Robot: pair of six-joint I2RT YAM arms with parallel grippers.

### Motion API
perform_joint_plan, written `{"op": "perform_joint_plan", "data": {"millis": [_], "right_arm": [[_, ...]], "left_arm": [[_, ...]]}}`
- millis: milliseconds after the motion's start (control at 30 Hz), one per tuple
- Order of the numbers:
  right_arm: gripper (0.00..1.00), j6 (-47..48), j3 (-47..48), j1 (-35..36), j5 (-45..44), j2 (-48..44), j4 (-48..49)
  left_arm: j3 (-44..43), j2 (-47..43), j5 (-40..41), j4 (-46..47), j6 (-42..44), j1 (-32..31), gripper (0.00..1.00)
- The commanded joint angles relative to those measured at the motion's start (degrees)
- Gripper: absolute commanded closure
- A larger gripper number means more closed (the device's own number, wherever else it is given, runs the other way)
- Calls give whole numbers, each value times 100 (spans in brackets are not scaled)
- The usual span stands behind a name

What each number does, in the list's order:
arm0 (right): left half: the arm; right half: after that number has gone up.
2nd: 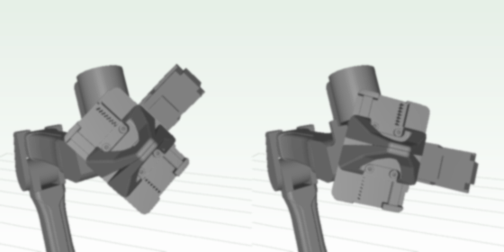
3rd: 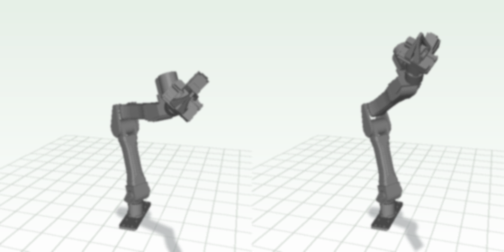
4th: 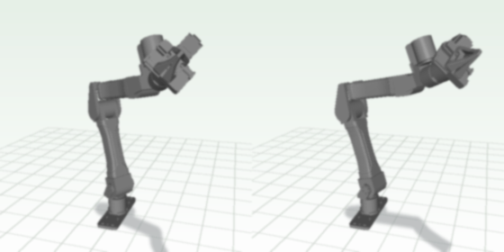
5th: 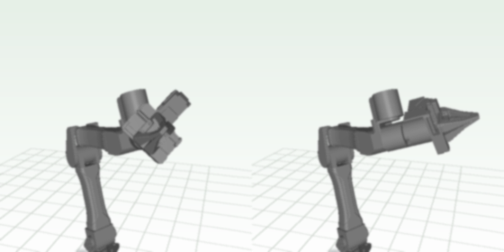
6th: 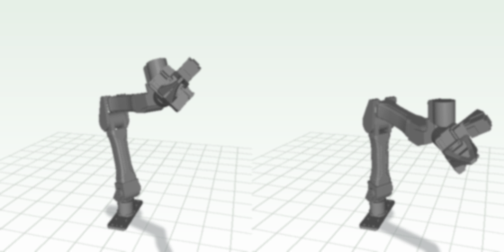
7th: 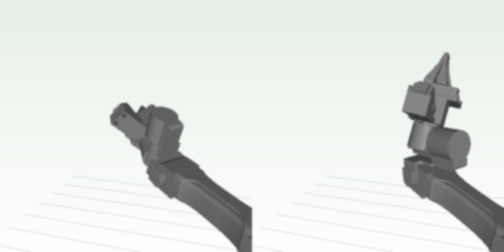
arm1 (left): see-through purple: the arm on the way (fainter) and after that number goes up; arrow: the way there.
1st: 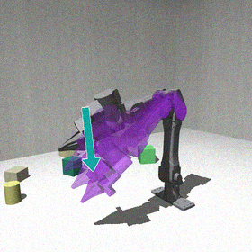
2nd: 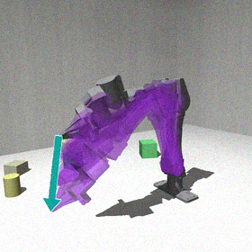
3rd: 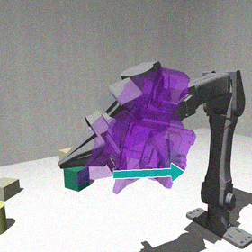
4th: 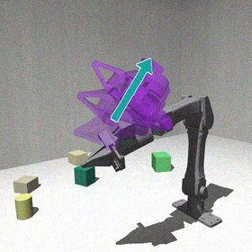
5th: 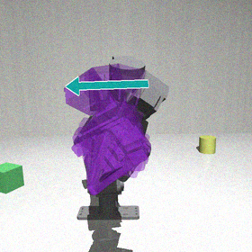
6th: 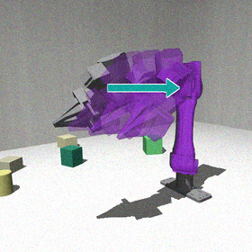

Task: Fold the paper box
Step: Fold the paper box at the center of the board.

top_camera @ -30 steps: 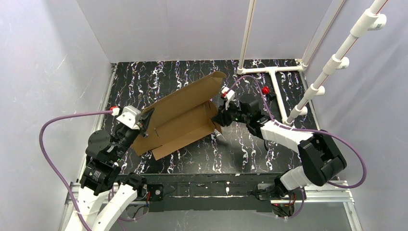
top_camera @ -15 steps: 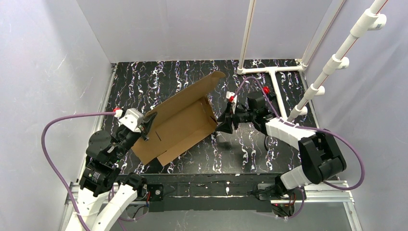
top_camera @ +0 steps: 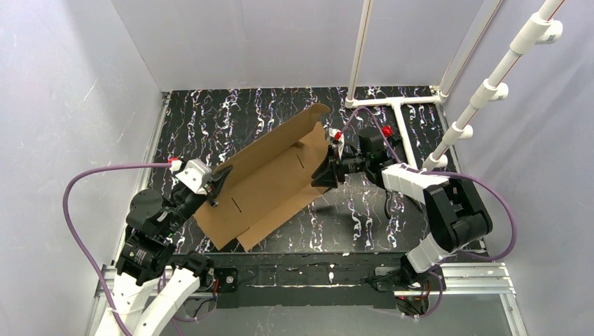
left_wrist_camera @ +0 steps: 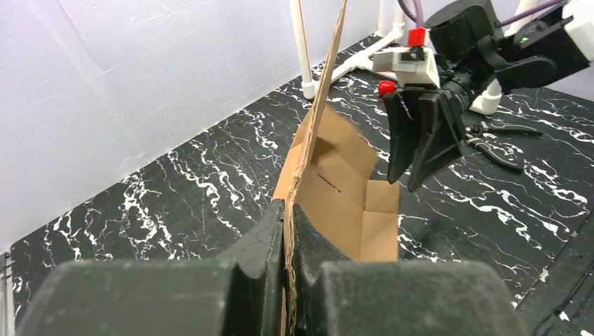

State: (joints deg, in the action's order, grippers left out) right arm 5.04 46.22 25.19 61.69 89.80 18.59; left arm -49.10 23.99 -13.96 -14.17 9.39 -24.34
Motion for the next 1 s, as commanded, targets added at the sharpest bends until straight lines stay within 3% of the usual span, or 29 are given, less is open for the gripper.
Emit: {"op": "perform_joint_plan", "data": {"millis": [0,133,200,300,467,567,733,967], "right_arm": [[58,-441,401,3,147,293,453],[72,-412,673,-34,113,544,161],[71,560,910,-119,123,404,-766],[63,1657,1167,-384,-500,-41,-2134],[42,1554,925,-1057,-955,-494,-2014],[17,1489,945,-1214,-1383,-334,-2117],[12,1813,1632,-1229,-1315,652,-3010],[17,1950,2097,-1218,-1399,1374,-3260]], "left_arm": [[-60,62,-368,72,-3,-1,100],[-141,74,-579,-12,89,-1,100],[-222,86,-582,-145,161,-1,100],[-255,50,-531,-233,278,-1,100],[-313,112,-531,-246,395,-1,100],[-313,154,-536,-139,392,-1,100],[-346,232,-572,-23,393,-1,100],[-599,378,-601,-54,542,-1,100]]}}
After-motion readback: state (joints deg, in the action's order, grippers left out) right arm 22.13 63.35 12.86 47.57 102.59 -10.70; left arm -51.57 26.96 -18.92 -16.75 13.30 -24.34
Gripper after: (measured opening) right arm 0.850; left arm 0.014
